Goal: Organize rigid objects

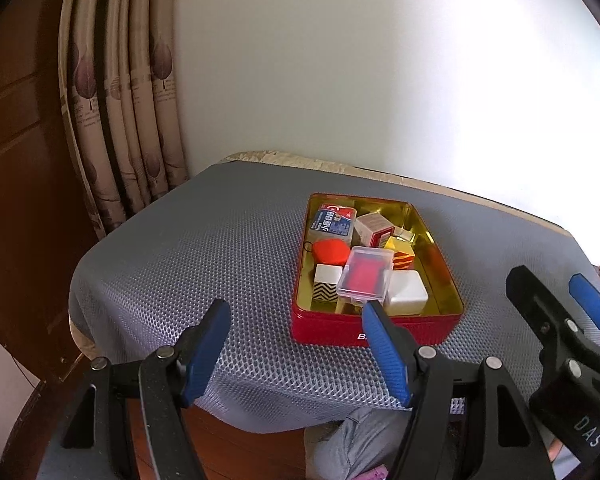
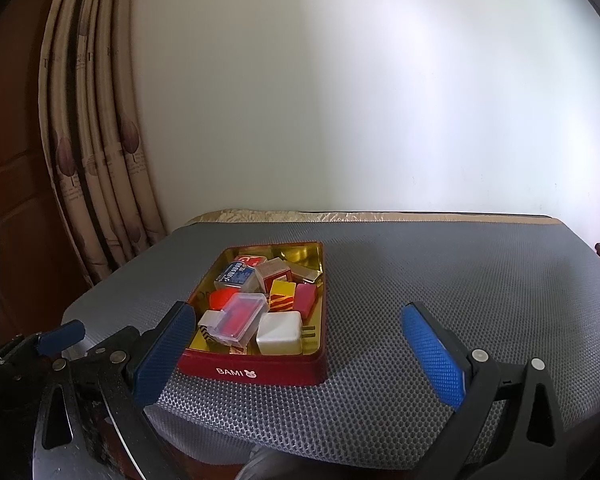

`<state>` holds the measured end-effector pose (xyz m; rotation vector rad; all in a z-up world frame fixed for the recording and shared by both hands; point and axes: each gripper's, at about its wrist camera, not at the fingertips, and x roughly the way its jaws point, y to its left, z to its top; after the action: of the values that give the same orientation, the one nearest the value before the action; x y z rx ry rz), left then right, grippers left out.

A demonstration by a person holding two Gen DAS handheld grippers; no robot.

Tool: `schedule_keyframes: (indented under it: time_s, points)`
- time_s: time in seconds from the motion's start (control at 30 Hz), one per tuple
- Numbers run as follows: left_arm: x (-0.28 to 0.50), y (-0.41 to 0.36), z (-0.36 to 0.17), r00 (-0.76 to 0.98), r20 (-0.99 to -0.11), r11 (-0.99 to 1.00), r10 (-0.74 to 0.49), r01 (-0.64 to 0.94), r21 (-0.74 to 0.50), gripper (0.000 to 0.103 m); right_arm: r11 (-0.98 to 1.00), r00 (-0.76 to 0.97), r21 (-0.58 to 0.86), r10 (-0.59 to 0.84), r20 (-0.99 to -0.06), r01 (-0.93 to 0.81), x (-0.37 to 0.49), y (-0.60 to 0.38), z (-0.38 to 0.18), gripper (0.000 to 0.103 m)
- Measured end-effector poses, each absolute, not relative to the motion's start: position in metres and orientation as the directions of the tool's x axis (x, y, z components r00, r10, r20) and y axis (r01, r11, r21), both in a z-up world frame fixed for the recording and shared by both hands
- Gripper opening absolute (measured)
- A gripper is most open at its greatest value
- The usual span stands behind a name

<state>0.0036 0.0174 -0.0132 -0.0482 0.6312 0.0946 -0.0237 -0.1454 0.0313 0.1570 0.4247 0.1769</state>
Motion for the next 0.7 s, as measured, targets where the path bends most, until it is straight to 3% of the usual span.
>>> schedule_keyframes:
  time_s: [0.7]
  points:
    - [0.005, 0.0161, -0.0149, 0.796, -0.603, 0.997, 0.057, -0.079, -0.01, 0.07, 0.978, 0.902, 0.174, 0.175, -0.394, -0.114, -0.0236, -0.1463, 0.0305, 0.103]
